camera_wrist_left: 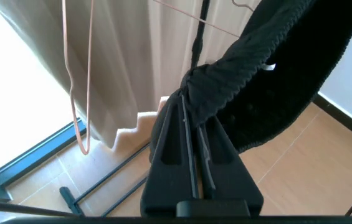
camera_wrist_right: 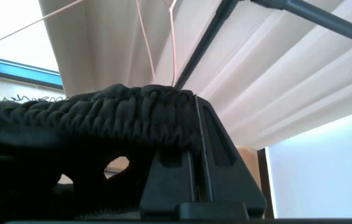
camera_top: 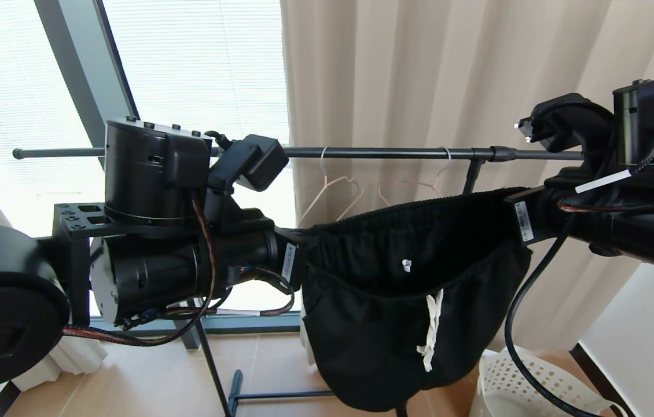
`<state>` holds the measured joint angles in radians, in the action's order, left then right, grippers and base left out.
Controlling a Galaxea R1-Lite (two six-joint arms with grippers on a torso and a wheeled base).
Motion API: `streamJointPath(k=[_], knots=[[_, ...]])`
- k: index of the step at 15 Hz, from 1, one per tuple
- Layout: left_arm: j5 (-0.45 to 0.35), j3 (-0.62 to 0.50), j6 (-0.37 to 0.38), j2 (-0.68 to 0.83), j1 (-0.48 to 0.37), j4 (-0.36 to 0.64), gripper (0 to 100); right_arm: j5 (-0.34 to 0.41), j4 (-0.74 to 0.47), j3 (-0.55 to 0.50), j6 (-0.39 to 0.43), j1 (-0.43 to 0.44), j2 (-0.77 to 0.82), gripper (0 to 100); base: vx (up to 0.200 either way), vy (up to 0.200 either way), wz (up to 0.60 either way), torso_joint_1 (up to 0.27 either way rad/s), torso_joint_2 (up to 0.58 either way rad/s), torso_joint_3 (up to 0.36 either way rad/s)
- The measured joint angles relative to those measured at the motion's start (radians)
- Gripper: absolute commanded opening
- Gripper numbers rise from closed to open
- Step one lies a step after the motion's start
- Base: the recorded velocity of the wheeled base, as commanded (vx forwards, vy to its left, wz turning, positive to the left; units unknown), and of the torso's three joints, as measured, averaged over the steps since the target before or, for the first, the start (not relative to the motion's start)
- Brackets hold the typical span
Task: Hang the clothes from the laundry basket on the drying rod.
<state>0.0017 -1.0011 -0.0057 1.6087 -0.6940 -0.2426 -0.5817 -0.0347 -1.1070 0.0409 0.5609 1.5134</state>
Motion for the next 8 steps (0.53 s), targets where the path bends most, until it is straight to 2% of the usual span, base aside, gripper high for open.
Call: streamJointPath(k=[4,8], knots=[[-0.006,0.032,0.019,-0.043,0.048,0.007,0,0.008,0.001,-0.002,0.000,-0.010,-0.008,0,0.000,0.000,0.00,0.000,0.00,0.000],[-0.007,0.075,0.020,-0.068,0.108,0.004,0,0.008,-0.001,-0.004,0.000,-0.058,-0.010,0,0.000,0.000,0.00,0.000,0.00,0.000]])
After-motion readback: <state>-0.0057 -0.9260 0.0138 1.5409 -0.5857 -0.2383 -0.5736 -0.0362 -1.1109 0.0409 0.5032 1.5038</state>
